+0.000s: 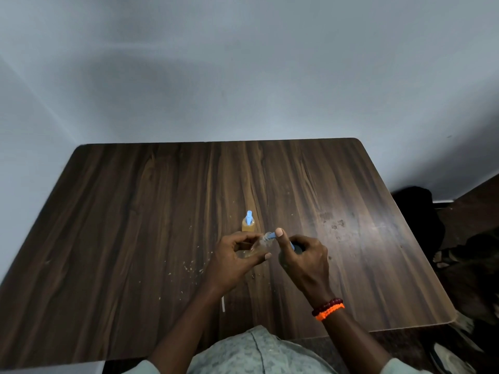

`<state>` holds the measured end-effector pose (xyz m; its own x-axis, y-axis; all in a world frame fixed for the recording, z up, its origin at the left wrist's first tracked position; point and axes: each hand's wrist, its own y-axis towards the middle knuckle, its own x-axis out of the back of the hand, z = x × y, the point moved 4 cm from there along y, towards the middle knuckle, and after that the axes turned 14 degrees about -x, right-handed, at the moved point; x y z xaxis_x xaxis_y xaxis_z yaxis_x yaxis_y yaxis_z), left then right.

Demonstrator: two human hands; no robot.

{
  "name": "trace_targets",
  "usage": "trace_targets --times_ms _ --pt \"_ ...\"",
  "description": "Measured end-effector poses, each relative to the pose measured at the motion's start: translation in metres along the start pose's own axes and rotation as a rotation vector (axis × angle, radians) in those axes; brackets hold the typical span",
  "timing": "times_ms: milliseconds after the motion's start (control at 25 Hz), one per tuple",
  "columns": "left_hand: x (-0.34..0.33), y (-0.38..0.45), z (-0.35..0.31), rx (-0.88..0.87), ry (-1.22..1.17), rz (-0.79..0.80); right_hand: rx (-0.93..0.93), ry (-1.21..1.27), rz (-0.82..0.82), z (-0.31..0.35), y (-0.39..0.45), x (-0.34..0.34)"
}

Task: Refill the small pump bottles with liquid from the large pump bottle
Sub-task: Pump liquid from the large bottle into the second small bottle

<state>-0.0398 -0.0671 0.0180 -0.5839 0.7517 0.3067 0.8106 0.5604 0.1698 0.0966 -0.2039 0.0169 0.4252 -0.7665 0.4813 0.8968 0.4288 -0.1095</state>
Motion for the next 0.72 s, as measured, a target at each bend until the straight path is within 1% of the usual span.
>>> trace_targets --times_ms 160,240,440,560,640,720 --pt "-0.002 -0.003 0.002 -0.005 0.019 0.008 -0.018 -0.008 0.006 -0.003 -0.003 -0.001" --pt "-0.002 -0.004 0.004 0.005 0.014 0.001 -0.048 -0.021 0.058 -0.005 -0.003 -0.004" --pt "0.004 -0.003 0.008 0.029 -0.02 -0.002 -0.135 -0.048 0.275 -0.002 -0.011 -0.008" --pt "0.009 -0.003 0.011 0.051 -0.052 0.013 -0.16 -0.076 0.491 -0.006 -0.018 -0.007" --pt "0.012 -0.005 0.014 0.06 -0.051 0.039 -0.154 -0.162 0.604 -0.008 -0.025 -0.002" --pt "0.015 -0.009 0.016 0.069 -0.06 0.076 -0.083 -0.167 0.649 -0.009 -0.035 0.003"
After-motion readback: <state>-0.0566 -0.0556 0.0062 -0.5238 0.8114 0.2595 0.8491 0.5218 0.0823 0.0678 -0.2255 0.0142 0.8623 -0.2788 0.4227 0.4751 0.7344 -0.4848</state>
